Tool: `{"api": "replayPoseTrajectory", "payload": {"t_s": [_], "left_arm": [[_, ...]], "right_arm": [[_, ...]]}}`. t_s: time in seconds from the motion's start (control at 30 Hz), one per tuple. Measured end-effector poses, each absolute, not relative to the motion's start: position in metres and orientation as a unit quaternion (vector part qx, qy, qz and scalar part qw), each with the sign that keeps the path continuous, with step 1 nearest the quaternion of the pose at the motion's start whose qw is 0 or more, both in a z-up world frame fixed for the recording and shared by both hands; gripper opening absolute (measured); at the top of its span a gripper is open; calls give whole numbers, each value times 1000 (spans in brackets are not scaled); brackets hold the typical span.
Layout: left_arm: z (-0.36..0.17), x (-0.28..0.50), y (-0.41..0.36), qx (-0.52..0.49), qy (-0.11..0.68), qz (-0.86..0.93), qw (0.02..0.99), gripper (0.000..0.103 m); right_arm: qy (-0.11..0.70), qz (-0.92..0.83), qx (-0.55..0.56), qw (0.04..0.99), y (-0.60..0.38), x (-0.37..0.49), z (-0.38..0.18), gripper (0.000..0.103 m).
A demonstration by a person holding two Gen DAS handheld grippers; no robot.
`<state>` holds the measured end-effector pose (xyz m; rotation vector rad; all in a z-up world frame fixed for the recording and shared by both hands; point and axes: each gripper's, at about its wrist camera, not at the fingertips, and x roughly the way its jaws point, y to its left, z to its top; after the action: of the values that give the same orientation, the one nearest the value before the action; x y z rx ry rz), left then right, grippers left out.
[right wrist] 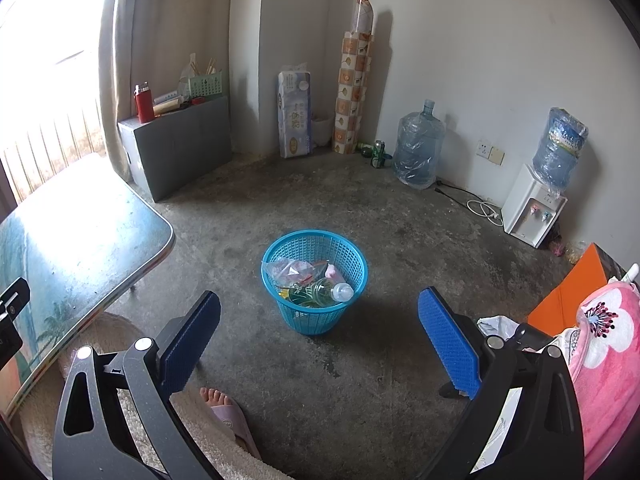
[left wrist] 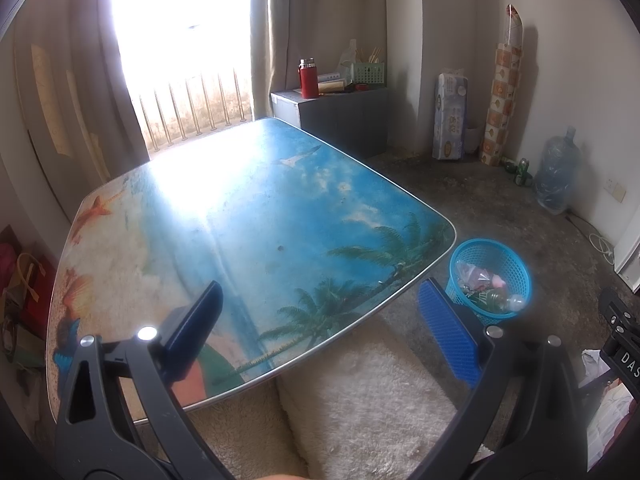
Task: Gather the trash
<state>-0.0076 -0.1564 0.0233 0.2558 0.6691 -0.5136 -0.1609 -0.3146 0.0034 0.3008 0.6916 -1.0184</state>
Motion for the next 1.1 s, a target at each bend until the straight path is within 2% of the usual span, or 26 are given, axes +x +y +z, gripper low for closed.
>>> {"api": "replayPoseTrajectory", "payload": {"t_s": [1.1], "left_arm": [[24,-5,-155,123,326,-250,903,94]], "right_arm": [[322,-477,140,806,-313,-159,4,96]]}}
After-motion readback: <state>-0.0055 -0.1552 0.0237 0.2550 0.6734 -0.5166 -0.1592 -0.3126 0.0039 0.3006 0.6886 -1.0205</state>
